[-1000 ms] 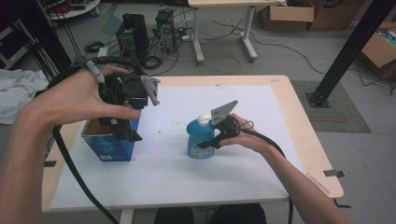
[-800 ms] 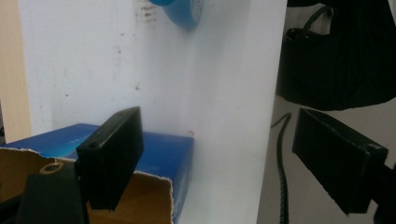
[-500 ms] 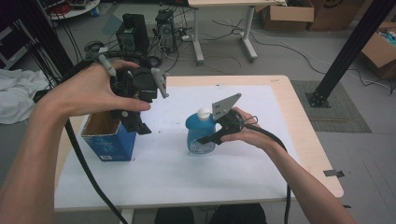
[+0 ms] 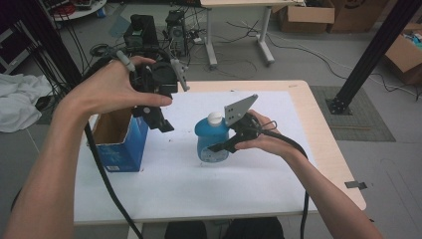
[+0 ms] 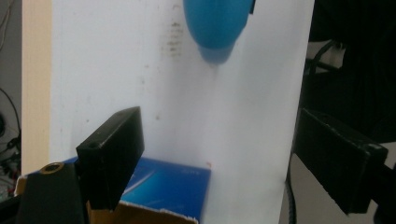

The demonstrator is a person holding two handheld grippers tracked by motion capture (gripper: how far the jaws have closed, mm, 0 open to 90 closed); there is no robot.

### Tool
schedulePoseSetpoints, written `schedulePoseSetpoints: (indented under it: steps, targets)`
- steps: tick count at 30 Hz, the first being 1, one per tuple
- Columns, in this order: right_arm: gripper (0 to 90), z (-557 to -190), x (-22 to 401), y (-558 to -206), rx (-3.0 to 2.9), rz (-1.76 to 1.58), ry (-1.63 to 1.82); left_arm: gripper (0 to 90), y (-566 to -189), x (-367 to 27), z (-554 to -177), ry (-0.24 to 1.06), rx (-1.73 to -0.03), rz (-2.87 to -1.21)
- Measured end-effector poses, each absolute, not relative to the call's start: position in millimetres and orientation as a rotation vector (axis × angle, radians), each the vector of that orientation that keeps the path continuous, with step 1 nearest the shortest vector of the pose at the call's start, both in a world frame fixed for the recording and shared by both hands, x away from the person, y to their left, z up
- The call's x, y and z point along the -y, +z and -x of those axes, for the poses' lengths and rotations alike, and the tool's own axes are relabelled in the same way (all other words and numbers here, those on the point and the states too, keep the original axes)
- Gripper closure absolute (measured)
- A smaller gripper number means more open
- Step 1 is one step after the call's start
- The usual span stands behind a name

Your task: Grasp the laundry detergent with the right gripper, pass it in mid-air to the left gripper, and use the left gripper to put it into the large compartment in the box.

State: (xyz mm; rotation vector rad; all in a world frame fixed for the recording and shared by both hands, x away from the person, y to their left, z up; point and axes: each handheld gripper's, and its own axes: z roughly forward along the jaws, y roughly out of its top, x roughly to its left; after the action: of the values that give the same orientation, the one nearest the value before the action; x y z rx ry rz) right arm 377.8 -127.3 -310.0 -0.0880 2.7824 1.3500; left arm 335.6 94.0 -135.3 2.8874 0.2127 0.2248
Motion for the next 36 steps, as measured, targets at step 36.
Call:
schedulePoseSetpoints:
  steps: [36]
  targets:
    - [45.8, -369.8, 132.2, -306.0, -2.761, 0.085, 1.384, 17.4, -198.8, -28.4, -354.8, 0.092, -0.117, -2.748]
